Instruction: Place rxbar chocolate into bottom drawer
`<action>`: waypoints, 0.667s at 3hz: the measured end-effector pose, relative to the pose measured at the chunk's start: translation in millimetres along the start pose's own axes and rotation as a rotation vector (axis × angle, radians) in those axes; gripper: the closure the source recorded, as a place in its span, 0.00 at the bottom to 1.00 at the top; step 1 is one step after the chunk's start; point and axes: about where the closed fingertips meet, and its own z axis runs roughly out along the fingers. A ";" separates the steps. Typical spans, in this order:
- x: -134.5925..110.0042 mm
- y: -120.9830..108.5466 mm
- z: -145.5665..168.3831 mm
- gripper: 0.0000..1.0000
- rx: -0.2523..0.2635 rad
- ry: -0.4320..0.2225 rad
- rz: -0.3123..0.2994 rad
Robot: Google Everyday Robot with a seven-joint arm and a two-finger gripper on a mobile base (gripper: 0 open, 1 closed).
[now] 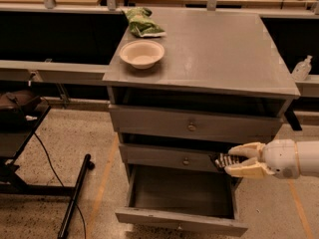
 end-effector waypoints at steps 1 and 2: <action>-2.1 -1.8 -1.1 1.00 0.004 -0.002 -0.003; 8.3 -6.7 14.8 1.00 0.024 -0.031 -0.002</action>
Offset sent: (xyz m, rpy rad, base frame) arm 0.0476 0.0335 -0.1114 0.1462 -0.1445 -0.1449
